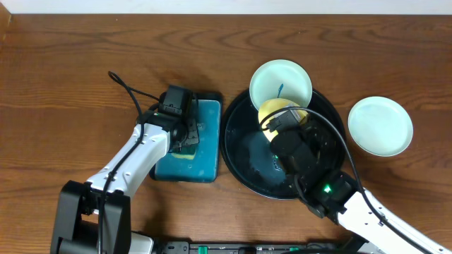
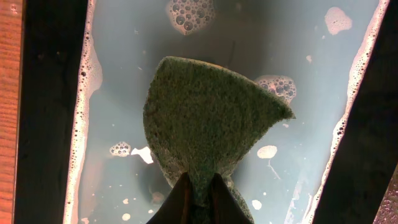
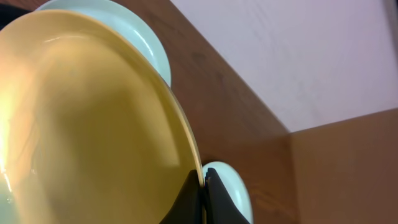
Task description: Clean dirty plates on tray and stack at the side
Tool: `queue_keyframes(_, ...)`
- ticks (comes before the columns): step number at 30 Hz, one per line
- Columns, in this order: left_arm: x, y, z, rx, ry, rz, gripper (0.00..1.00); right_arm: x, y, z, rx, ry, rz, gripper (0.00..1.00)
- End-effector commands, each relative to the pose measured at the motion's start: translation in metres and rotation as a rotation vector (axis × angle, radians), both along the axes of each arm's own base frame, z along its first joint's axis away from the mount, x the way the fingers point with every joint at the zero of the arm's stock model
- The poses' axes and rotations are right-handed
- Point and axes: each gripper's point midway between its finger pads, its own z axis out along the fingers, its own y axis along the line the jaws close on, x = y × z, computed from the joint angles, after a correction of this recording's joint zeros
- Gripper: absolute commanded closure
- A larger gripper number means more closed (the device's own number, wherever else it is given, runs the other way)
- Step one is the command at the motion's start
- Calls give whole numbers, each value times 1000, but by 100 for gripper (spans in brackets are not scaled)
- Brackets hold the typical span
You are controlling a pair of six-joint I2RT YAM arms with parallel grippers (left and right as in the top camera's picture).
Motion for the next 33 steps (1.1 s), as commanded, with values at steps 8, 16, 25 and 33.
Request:
queue_keyframes(8, -1, 3, -2, 10, 5, 4, 93, -1, 0, 34, -227, -99, 8, 99)
queue_keyframes(16, -1, 3, -2, 10, 5, 4, 93, -4, 6, 42, -269, -120, 25, 99)
queue_keyframes(25, -1, 3, -2, 10, 5, 4, 92, -3, 5, 44, -269, -129, 16, 99)
queue_keyframes(33, -1, 3, -2, 10, 5, 4, 92, -3, 5, 44, -269, -129, 16, 99)
